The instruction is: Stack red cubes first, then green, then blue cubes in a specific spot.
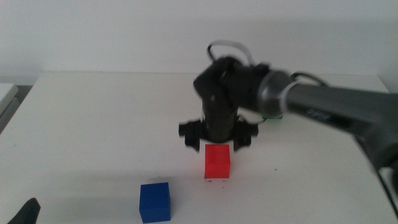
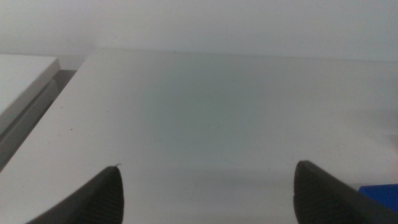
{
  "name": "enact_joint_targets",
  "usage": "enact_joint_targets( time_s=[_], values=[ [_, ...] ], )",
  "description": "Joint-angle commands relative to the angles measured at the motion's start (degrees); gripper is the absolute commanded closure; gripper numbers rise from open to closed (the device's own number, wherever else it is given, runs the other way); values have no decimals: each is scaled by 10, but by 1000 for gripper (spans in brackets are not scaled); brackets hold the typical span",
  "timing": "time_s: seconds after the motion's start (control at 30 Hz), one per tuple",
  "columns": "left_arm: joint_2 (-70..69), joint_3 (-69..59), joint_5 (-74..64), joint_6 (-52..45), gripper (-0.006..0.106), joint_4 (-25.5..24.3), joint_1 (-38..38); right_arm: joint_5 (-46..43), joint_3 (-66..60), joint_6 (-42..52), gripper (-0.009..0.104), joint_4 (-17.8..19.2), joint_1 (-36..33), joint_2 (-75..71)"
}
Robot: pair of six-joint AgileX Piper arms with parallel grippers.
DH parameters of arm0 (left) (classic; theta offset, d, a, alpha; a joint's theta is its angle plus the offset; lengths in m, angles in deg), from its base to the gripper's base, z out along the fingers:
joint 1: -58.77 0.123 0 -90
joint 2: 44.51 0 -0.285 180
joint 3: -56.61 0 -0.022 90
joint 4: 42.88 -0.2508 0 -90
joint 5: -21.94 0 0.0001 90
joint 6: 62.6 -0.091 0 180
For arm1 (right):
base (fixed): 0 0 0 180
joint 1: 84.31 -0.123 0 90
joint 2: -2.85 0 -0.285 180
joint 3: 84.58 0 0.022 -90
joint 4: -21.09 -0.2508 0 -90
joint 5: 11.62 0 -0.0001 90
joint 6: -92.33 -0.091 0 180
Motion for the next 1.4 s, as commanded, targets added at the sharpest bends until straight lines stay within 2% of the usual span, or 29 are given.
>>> enact_joint_targets(
  time_s=[0.0, 0.13, 0.27, 0.43, 0.53, 0.73, 1.2, 1.37],
  values=[
    [-2, 0, 8, 5, 7, -2, 0, 10, 0, 23, 9, 21, -3, -54],
    [-2, 0, 8, 5, 7, -2, 0, 10, 0, 61, 9, 48, 30, -120],
    [-2, 0, 8, 5, 7, -2, 0, -7, 2, 136, 10, 52, 94, -137],
    [-2, 0, 8, 5, 7, -2, 0, -91, 8, 181, 11, 54, 181, -109],
    [-2, 0, 8, 5, 7, -2, 0, -121, 26, 186, 11, 52, 212, -78],
    [-2, 0, 8, 5, 7, -2, 0, -140, 55, 223, 11, 59, 227, -12],
    [-2, 0, 8, 5, 7, -2, 0, -155, 55, 197, 11, 55, 233, 52],
    [-2, 0, 8, 5, 7, -2, 0, -166, 55, 197, 17, 55, 235, 70]
  ],
)
